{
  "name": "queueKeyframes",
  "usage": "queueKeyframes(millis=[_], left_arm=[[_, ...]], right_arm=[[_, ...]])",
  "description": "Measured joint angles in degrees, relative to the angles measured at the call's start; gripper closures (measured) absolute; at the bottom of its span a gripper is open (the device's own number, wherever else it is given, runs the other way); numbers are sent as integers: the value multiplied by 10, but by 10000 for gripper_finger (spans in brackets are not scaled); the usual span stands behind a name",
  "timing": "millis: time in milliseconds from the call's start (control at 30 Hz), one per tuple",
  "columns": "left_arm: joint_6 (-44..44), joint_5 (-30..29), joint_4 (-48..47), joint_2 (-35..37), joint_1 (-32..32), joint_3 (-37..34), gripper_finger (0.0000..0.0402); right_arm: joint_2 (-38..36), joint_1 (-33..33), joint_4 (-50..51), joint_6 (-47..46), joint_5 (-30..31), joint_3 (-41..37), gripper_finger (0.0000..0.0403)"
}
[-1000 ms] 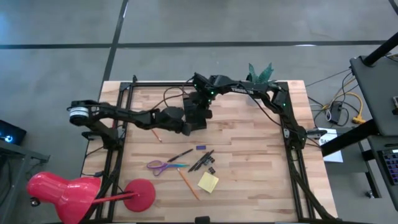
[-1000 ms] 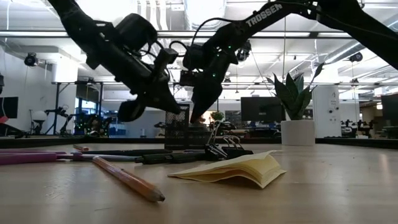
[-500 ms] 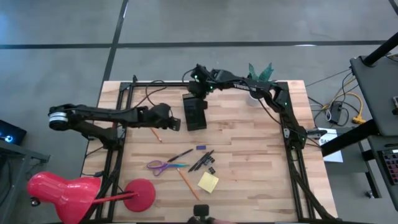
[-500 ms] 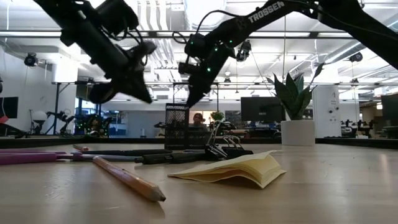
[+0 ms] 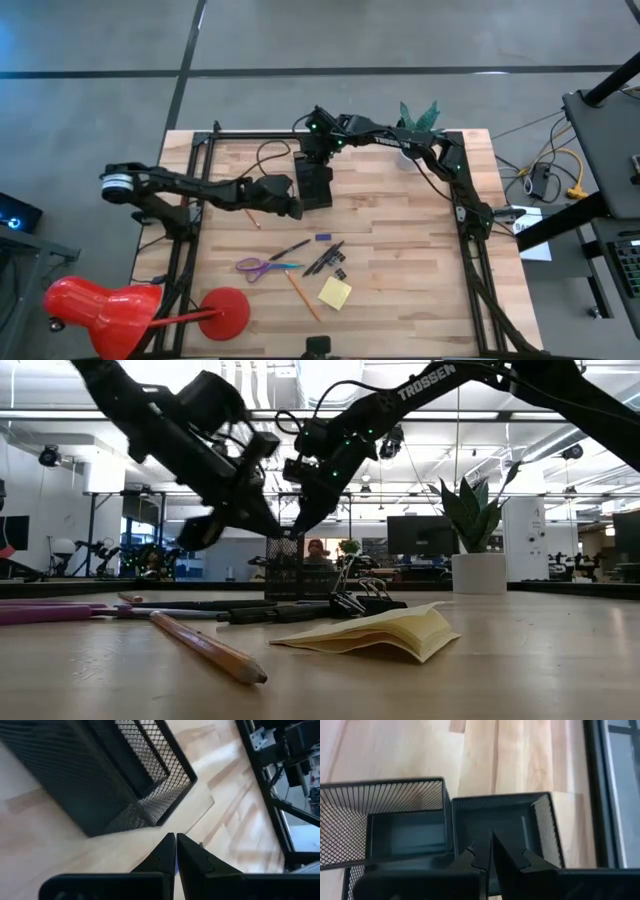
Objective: Pick and place office supplies into organizer
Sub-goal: Prepare the desk organizer to put the office items
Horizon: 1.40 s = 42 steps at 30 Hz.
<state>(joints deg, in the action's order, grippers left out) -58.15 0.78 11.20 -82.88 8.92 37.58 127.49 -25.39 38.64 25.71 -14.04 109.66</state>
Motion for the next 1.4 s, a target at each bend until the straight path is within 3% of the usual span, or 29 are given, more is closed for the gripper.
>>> queueKeyframes(millis=[167,367,633,833,1000,1133,1233,1400], left_arm=[[0,-11,10,-41,0,16,402],[0,-33,-24,-23,0,14,402],[1,-79,-162,41,-1,10,402],[-18,-136,-289,101,-2,1,402],[-25,-146,-279,133,-7,-3,402],[-32,-143,-252,140,-20,-5,402],[-32,-119,-196,130,-35,-5,402],[-46,-115,-120,86,-53,-5,402]], right_arm=[[0,4,1,16,-2,-19,394],[1,17,4,37,-38,-41,394],[1,59,54,52,-83,-42,394],[-21,69,72,56,-37,-41,394],[-50,64,72,65,-23,-16,394],[-51,65,14,77,-23,-5,394],[-38,68,-26,79,-24,-3,394],[-17,69,-11,80,-23,-4,394]])
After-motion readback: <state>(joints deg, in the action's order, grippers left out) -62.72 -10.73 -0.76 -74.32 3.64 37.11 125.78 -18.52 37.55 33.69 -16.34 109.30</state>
